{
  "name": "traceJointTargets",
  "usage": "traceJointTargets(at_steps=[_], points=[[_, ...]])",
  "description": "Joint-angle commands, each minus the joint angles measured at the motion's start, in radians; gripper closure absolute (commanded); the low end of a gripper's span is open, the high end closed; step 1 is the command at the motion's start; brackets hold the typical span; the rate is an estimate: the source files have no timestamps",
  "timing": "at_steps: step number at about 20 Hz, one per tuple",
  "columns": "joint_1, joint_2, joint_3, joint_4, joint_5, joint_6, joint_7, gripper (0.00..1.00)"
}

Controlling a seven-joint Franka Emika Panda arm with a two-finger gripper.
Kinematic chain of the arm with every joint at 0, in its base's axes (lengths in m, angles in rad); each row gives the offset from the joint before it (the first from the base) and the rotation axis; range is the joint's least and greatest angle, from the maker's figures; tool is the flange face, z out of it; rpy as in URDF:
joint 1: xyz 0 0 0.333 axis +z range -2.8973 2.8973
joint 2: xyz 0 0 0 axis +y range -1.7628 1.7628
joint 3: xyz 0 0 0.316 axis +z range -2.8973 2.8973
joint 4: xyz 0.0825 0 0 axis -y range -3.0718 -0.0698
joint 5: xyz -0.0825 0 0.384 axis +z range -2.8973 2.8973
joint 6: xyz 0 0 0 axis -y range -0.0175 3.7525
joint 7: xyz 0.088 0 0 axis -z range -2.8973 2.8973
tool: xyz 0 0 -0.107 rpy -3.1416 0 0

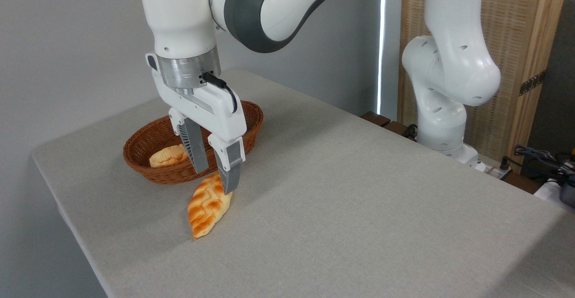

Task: Put bread into the basket
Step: 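Lower the open gripper down over the glazed pastry beside the basket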

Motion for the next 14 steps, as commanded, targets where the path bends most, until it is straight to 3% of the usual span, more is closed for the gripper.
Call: traceJointTargets(at_steps=[1, 6, 9, 14], points=[[-0.007, 0.01, 0.007, -0.013, -0.039, 0.065, -0.184, 0.0], [-0.013, 0.041, 0.002, -0.04, -0.041, 0.134, -0.397, 0.0], [-0.016, 0.07, -0.024, -0.04, -0.042, 0.167, -0.453, 0.0], [-0.016, 0.122, -0.064, -0.04, -0.041, 0.178, -0.453, 0.0]])
